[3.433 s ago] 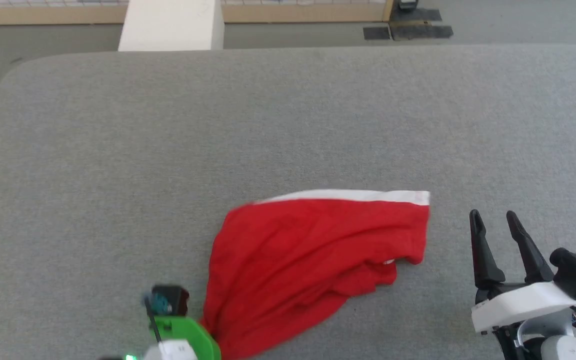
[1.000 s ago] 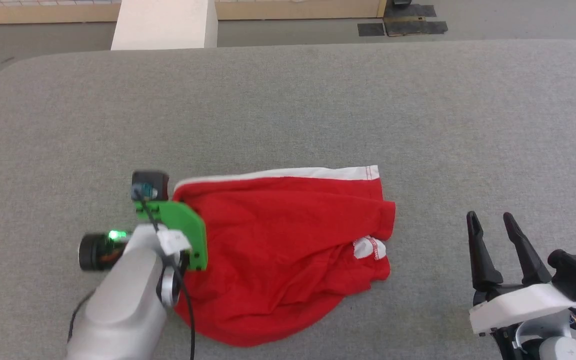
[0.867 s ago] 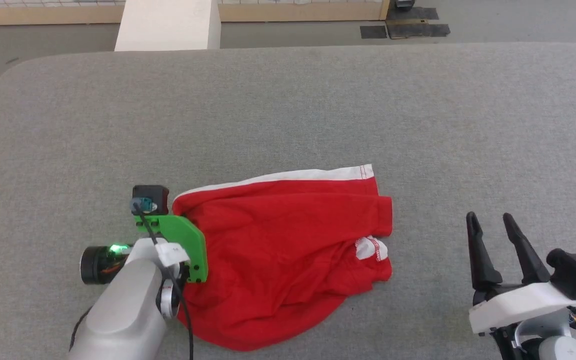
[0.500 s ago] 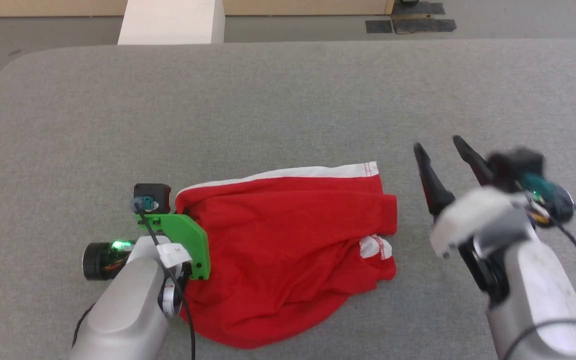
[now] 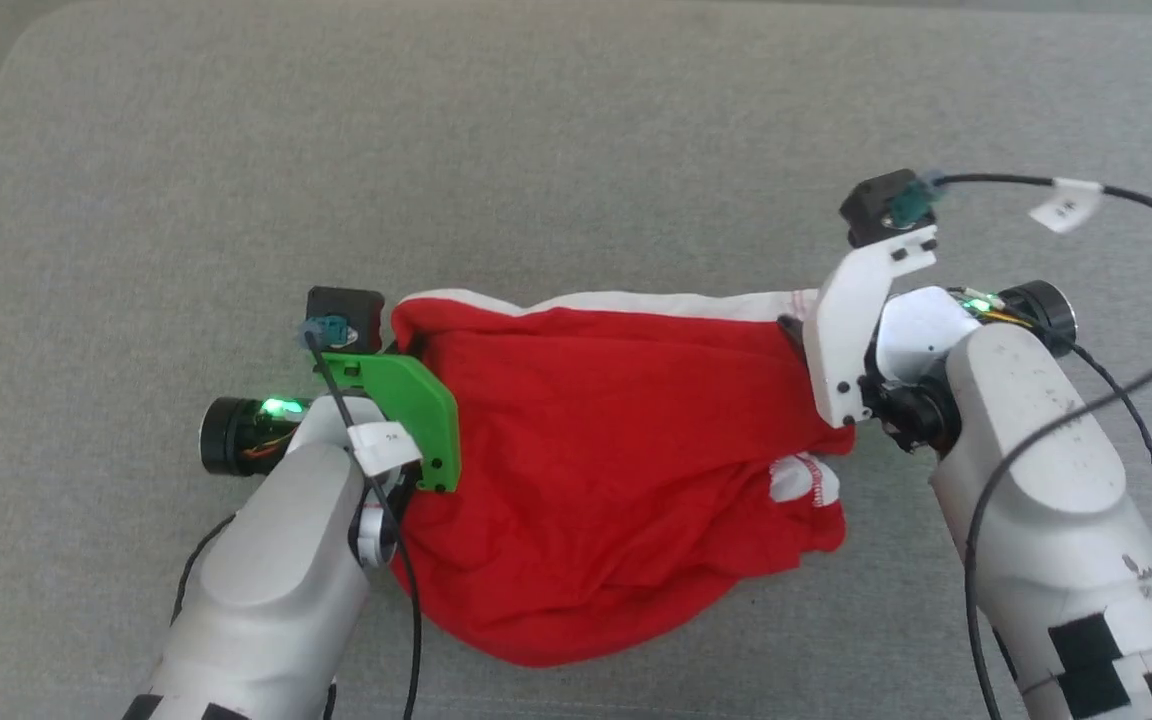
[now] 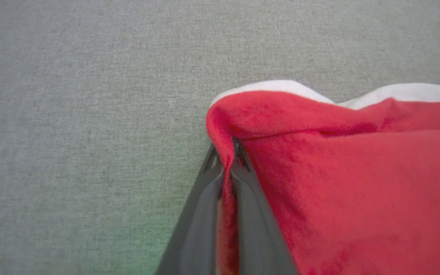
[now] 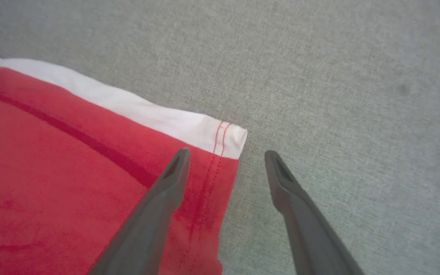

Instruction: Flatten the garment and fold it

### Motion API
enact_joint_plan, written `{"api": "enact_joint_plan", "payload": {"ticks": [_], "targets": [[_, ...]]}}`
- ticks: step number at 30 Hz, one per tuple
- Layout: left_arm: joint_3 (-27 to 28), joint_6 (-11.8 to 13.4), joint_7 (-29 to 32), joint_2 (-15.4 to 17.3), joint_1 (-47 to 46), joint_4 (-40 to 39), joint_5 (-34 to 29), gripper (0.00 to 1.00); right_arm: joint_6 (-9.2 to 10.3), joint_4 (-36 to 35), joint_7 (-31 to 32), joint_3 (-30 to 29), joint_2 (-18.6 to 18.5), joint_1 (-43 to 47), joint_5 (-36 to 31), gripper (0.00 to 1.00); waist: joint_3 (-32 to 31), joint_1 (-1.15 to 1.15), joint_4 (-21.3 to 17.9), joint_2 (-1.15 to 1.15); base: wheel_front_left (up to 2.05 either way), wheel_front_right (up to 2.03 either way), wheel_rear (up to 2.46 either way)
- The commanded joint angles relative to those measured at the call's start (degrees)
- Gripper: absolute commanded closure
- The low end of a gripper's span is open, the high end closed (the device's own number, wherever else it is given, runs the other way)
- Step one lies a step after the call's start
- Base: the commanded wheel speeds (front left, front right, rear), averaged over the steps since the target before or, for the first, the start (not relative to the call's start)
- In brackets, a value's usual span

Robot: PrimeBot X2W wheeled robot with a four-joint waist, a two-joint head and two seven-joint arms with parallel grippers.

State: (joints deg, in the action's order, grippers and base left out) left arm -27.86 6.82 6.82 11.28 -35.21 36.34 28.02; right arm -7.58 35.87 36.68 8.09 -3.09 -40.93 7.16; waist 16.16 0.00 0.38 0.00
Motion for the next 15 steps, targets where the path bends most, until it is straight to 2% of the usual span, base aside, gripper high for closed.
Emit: {"api": "enact_joint_plan", "payload": {"ticks": [1, 5, 7, 8, 10, 12, 15], "targets": [[-0.32, -0.29, 0.13, -0.14, -0.88, -0.30, -0.23, 1.00, 0.09, 1.38, 1.68, 0.69, -0.37, -1.40, -0.05, 0.00, 1.65, 0.00, 1.48, 0.00, 0.00, 0.00, 0.00], [-0.79, -0.44, 0.40, -0.43, -1.18, -0.94, -0.14, 1.00, 0.09, 4.87, 6.78, 3.46, -1.00, -3.14, 0.45, 0.00, 2.15, 0.00, 2.10, 0.00, 0.00, 0.00, 0.00], [-0.98, -0.50, 0.47, -0.45, -1.22, -1.13, -0.10, 1.00, 0.09, 6.11, 9.80, 4.55, -1.31, -3.48, 0.97, 0.54, 2.15, 0.00, 2.30, 0.00, 0.00, 0.00, 0.00], [-1.01, -0.54, 0.49, -0.48, -1.22, -1.25, 0.01, 1.00, 0.09, 6.44, 11.27, 4.92, -1.42, -3.55, 1.39, 0.75, 2.13, 0.00, 2.36, 0.00, 0.00, 0.00, 0.00], [-1.13, -0.57, 0.47, -0.44, -1.18, -1.47, 0.07, 1.00, 0.09, 6.35, 12.90, 5.74, -1.84, -3.66, 1.90, 1.00, 2.05, 0.00, 2.43, 0.00, 0.00, 0.00, 0.00], [-1.18, -0.60, 0.46, -0.33, -1.09, -1.60, 0.19, 1.00, 0.09, 5.64, 13.04, 6.10, -2.37, -3.74, 2.39, 1.00, 1.83, 0.00, 2.36, 0.00, 0.00, 0.00, 0.00], [-1.01, -0.69, -0.42, -0.07, -0.84, -2.05, 0.41, 1.00, 0.09, 3.29, 9.36, 5.54, -2.64, -3.75, 3.13, 1.00, 1.04, 0.00, 2.15, 0.00, 0.00, 0.00, 0.00]]}}
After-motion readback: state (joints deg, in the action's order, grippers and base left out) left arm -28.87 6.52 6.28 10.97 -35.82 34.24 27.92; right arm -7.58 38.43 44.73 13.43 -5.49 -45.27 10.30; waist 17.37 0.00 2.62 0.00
